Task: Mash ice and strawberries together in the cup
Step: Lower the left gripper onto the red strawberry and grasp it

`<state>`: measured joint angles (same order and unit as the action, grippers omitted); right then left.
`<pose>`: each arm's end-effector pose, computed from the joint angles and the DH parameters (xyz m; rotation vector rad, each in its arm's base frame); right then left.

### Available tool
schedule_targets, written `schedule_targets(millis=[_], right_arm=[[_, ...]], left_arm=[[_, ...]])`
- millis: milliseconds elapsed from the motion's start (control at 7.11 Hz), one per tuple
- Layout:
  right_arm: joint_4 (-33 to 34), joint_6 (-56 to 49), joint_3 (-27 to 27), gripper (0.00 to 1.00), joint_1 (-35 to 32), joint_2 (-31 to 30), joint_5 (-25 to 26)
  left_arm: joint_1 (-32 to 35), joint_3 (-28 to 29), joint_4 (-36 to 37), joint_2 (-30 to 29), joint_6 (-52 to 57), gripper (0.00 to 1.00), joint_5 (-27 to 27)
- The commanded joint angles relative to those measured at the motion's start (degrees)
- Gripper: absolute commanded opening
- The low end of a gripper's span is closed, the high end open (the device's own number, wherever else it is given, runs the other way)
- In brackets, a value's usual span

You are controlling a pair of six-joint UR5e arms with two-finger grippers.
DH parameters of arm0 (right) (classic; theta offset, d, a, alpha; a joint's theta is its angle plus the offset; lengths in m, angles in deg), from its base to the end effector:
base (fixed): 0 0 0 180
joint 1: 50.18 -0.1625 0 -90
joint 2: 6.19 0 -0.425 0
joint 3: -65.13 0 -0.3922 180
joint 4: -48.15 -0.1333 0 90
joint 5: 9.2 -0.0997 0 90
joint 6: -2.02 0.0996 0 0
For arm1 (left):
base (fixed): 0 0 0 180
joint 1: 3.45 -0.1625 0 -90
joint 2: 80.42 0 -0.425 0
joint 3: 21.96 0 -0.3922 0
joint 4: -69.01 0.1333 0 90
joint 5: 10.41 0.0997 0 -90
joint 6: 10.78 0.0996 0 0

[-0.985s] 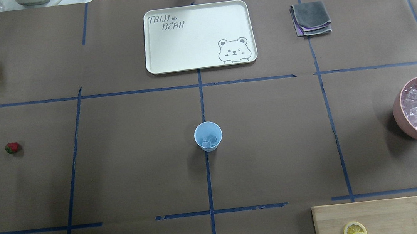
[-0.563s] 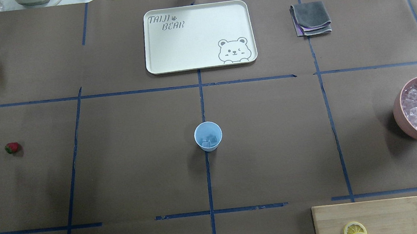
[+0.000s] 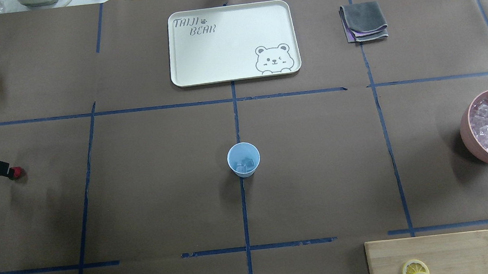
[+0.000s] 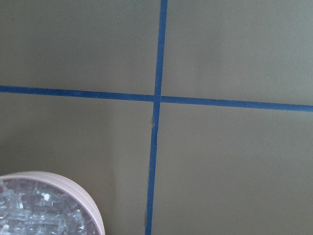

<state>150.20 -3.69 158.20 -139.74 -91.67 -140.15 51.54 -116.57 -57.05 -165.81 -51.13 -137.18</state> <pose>0.0641 -0.5163 0.6171 -0.0416 -0.7172 -0.0749 0.2183 -0.4400 0.5919 0.1015 0.8610 0.1146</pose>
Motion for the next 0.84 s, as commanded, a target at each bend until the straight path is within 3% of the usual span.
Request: schedule_targets(millis=[0, 141, 703], right_arm=[[0.0, 0.0, 0.1, 0.99, 0.0, -0.2, 0.0], [0.0, 0.0, 0.2, 0.99, 0.0, -0.3, 0.0], [0.0, 0.0, 0.3, 0.99, 0.0, -0.3, 0.0]], left_arm=[[-1.8, 2.1, -0.7, -2.2, -1.0, 0.88, 1.4], [-1.8, 2.8, -0.6, -2.9, -1.0, 0.82, 1.4], [-1.8, 4.9, -0.6, -3.4, -0.1, 0.76, 1.5]])
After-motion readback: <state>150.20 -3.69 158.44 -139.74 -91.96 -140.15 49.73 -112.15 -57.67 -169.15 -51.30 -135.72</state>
